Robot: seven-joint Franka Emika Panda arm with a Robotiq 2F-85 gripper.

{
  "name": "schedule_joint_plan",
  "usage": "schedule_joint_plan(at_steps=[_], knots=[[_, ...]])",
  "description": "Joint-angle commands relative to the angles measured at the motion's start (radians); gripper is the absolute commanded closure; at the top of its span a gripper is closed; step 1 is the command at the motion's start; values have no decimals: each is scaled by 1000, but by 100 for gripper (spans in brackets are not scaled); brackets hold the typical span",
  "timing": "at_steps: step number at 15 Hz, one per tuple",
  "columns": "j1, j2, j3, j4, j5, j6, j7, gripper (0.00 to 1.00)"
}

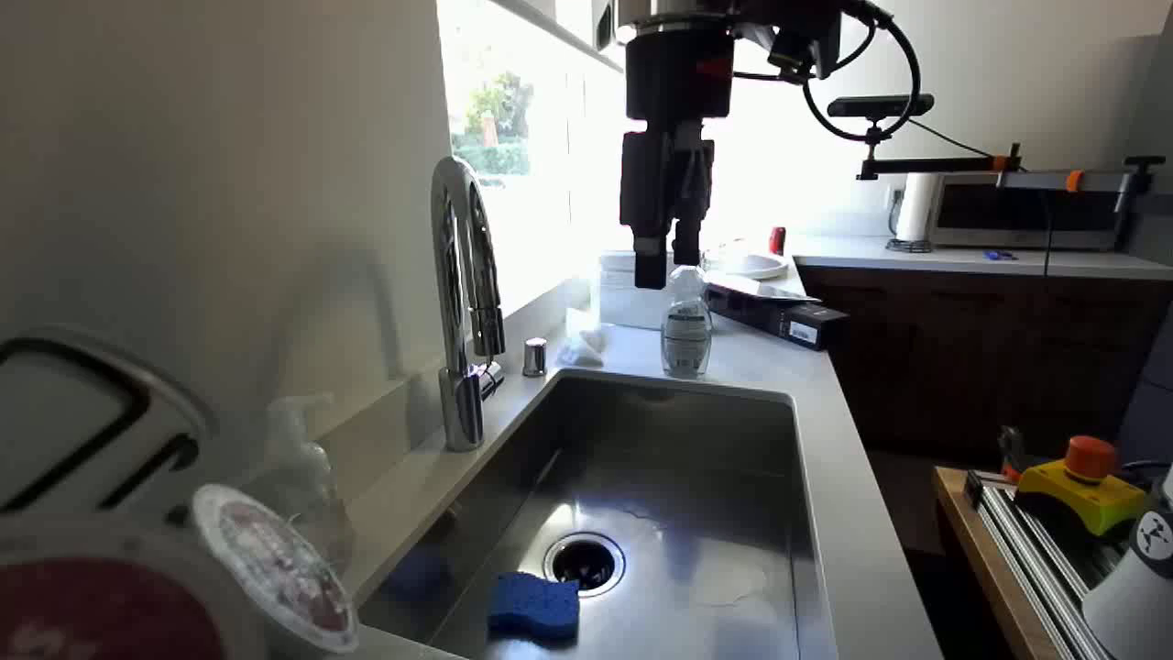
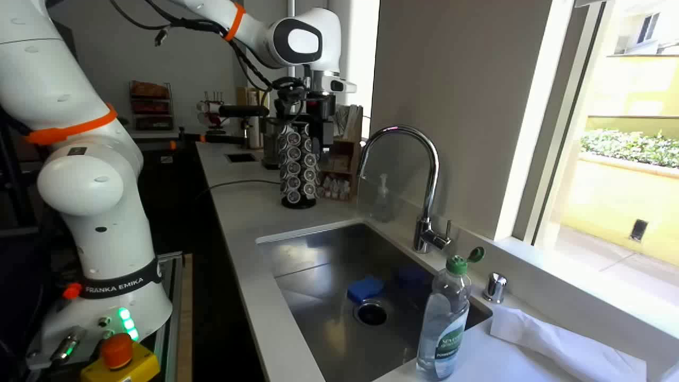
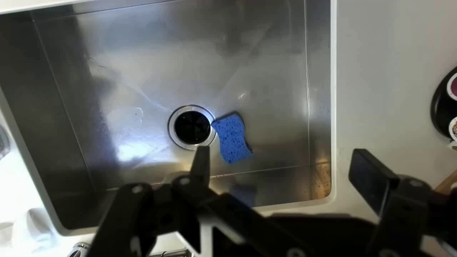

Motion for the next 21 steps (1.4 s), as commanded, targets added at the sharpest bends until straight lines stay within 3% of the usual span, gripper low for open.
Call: schedule_joint_plan(at_steps=[1, 8, 13, 21], knots=[[7, 1, -7, 2, -3, -2, 2, 0], [7, 1, -7, 2, -3, -2, 2, 0], [-115, 37, -69, 15, -112, 94, 152, 0], [-276, 143, -188, 109, -193, 205, 359, 0]])
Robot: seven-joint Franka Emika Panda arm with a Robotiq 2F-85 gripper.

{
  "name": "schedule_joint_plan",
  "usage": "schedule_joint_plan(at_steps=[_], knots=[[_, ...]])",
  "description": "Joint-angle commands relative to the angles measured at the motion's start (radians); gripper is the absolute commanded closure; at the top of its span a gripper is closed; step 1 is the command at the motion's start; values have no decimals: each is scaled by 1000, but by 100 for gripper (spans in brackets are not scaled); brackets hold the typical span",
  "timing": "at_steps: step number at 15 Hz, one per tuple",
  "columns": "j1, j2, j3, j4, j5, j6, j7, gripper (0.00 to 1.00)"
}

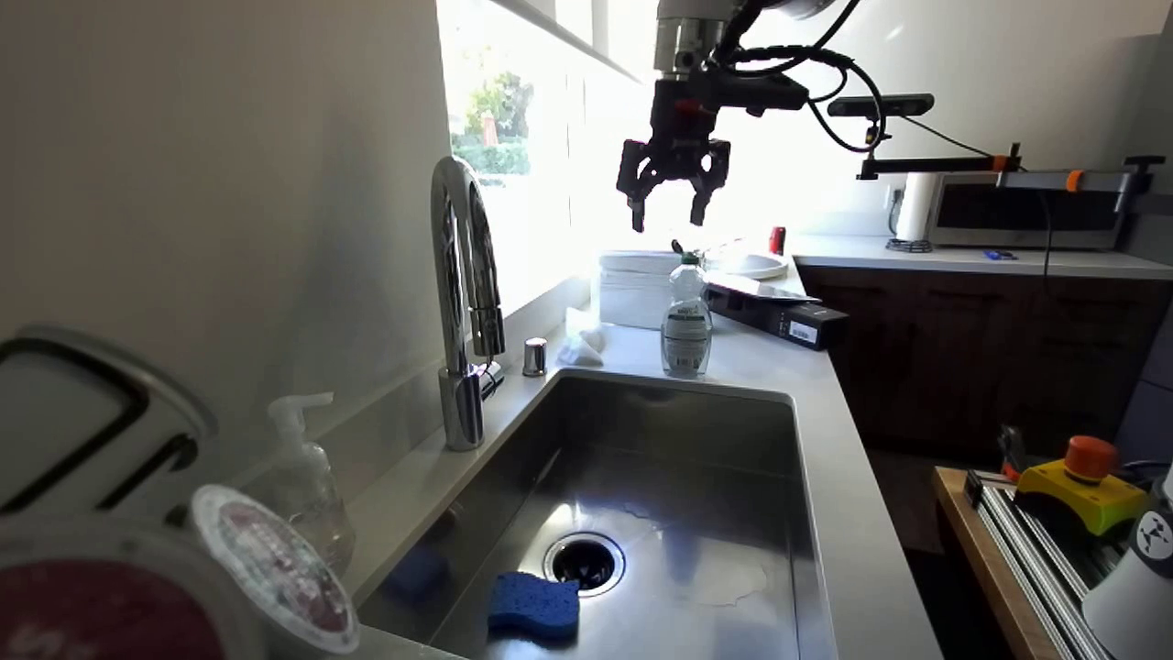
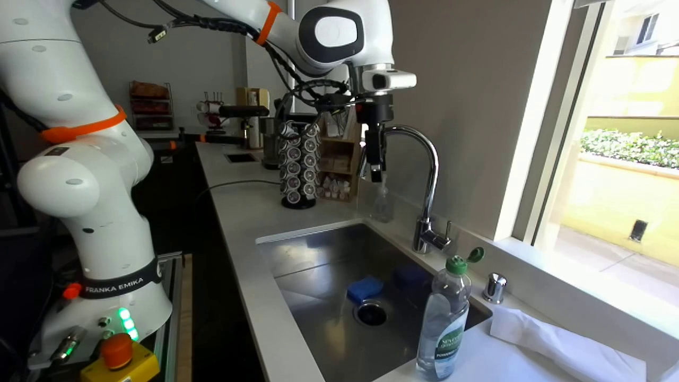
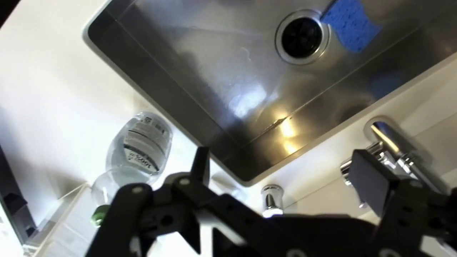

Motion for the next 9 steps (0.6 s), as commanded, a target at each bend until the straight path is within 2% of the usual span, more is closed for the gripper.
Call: schedule_joint_plan(at_steps=[1, 9], knots=[[-47, 64, -29, 68, -41, 23, 141, 0], [-121, 138, -131, 157, -91, 16, 426, 0]])
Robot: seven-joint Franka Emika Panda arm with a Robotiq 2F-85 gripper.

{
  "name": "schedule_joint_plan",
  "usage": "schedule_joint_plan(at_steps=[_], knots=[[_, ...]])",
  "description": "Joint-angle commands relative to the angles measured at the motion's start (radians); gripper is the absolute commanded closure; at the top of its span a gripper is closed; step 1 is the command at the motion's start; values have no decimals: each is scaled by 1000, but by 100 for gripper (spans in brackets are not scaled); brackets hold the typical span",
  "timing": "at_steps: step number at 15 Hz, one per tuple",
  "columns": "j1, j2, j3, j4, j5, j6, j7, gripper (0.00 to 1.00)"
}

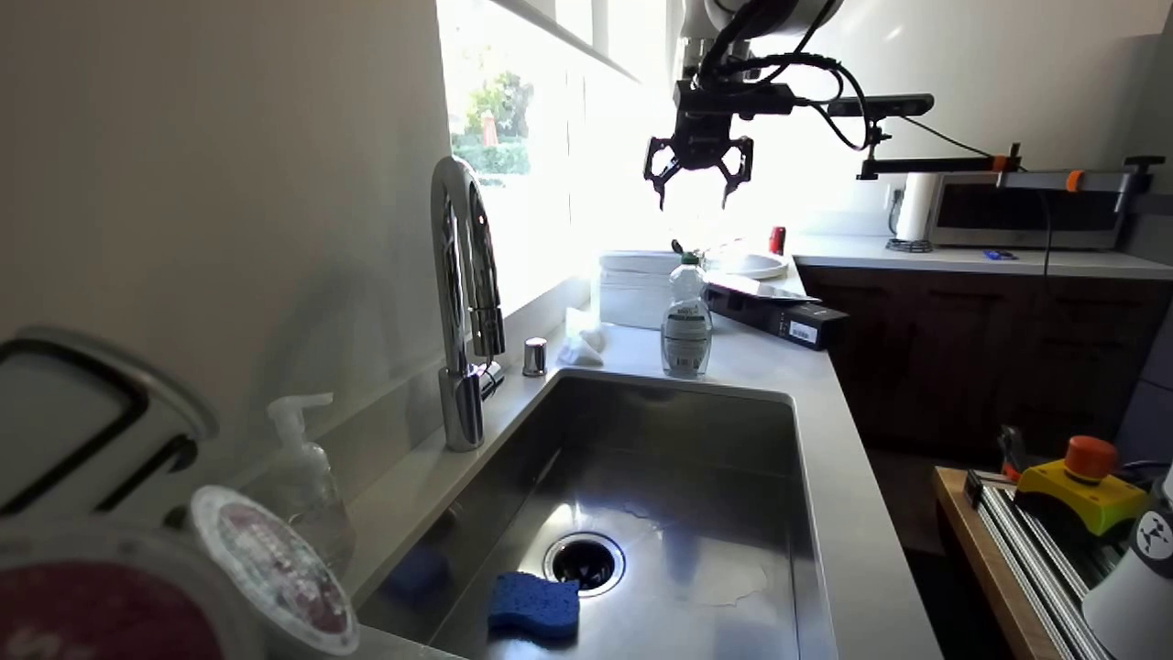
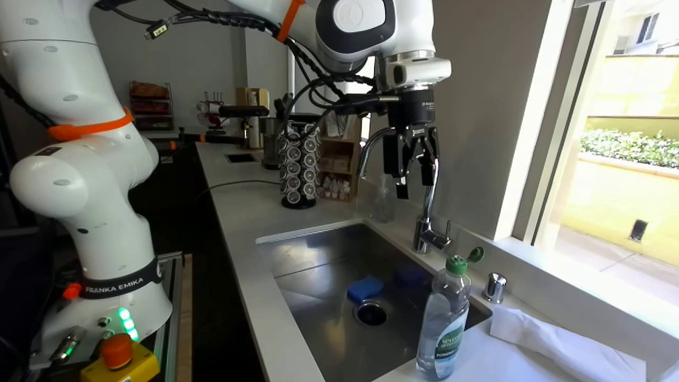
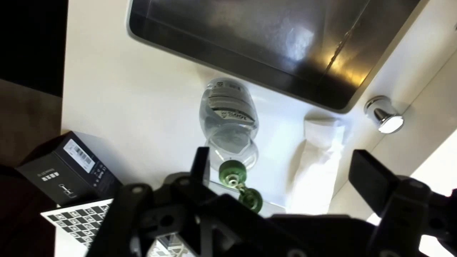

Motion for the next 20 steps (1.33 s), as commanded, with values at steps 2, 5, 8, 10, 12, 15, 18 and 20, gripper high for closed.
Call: schedule_joint_plan(at_steps=[2, 5, 8, 10, 12, 15, 18, 20], knots=[[-28, 58, -47, 54, -56, 11, 199, 0], [-36, 84, -80, 85, -69, -3, 275, 0], [-24, 68, -95, 71, -48, -3, 229, 0], [-23, 73, -96, 74, -48, -3, 239, 0], [-23, 75, -96, 76, -49, -3, 245, 0], [-23, 75, -96, 78, -49, -3, 246, 0], [-23, 96, -100, 101, -44, -16, 238, 0], [-25, 133, -111, 142, -17, -42, 199, 0]])
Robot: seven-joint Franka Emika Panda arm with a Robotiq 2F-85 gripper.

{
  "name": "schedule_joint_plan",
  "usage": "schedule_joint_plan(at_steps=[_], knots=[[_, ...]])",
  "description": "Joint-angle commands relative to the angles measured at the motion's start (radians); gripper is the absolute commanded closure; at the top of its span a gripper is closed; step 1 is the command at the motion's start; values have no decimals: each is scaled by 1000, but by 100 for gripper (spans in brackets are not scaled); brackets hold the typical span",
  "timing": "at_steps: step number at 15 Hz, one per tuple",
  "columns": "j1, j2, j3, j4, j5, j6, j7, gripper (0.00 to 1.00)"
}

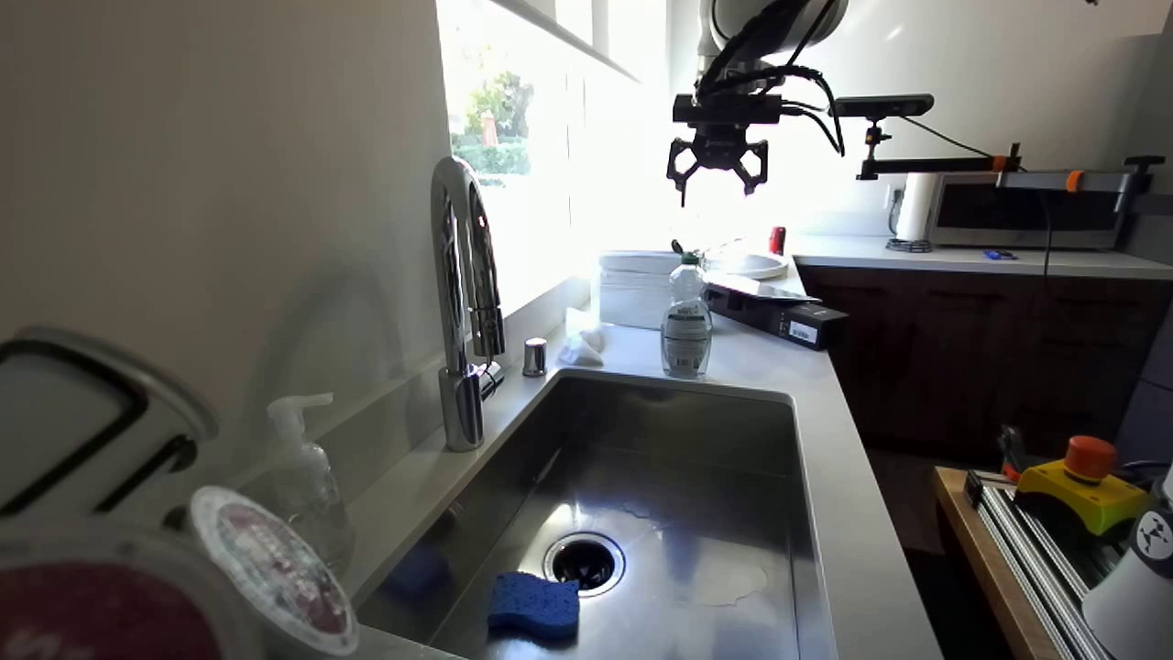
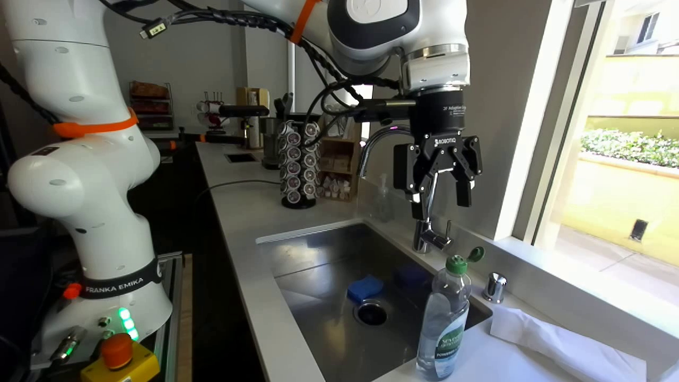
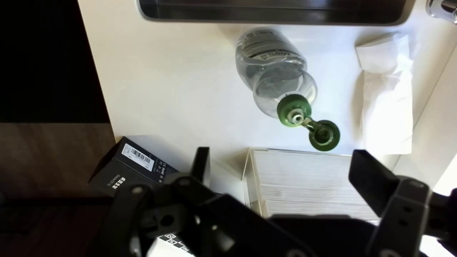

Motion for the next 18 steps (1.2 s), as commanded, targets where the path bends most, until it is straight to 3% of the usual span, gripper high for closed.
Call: schedule_joint_plan(at_steps=[1, 11, 18], knots=[[9, 70, -31, 80, 45, -52, -71, 0], [-12, 304, -94, 383, 216, -271, -338, 0], [-41, 448, -106, 523, 290, -295, -448, 0]])
